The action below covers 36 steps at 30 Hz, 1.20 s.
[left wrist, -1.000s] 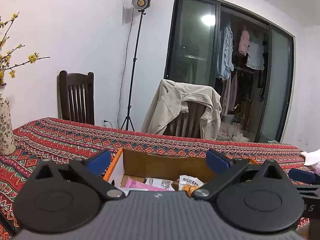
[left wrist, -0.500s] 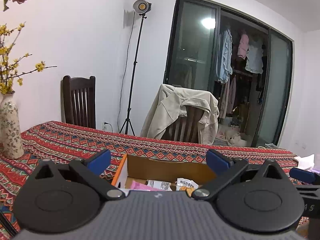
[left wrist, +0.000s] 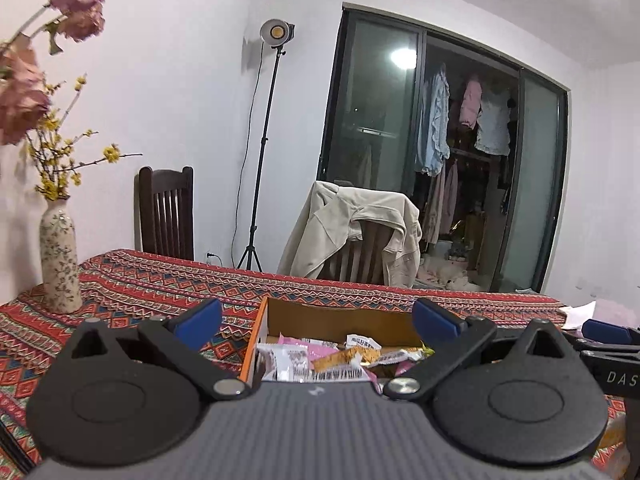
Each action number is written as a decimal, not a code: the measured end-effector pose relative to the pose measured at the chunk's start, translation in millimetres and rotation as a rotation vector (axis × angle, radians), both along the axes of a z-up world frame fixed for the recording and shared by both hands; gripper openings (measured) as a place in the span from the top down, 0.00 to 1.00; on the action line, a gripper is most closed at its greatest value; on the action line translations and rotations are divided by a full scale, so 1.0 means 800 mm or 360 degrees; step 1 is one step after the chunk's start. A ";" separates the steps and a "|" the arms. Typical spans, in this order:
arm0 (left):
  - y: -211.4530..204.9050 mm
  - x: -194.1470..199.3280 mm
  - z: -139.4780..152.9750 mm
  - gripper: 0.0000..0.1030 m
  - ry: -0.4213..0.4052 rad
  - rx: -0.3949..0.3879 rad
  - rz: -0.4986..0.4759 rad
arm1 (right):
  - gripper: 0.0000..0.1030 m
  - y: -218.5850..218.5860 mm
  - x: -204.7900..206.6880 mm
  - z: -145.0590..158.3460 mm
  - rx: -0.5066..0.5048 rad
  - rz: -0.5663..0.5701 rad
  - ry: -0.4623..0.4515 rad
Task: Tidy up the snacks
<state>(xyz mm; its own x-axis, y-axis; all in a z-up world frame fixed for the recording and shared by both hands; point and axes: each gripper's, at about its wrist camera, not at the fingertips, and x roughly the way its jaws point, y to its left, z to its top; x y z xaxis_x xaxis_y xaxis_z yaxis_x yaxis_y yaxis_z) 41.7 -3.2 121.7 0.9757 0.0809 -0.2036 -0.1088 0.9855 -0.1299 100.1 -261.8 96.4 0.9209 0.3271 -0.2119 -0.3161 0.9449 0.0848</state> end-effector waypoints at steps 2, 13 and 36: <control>-0.001 -0.018 0.000 0.00 -0.0009 -0.0005 -0.0010 | 0.00 -0.004 -0.017 0.001 0.0003 0.0013 -0.0013; -0.009 -0.089 -0.011 0.00 -0.0025 0.0016 -0.0054 | 0.00 -0.020 -0.097 -0.007 -0.0011 0.0080 -0.0035; -0.013 -0.140 -0.065 0.00 0.0054 0.0070 -0.0106 | 0.00 -0.036 -0.150 -0.049 -0.0038 0.0124 0.0094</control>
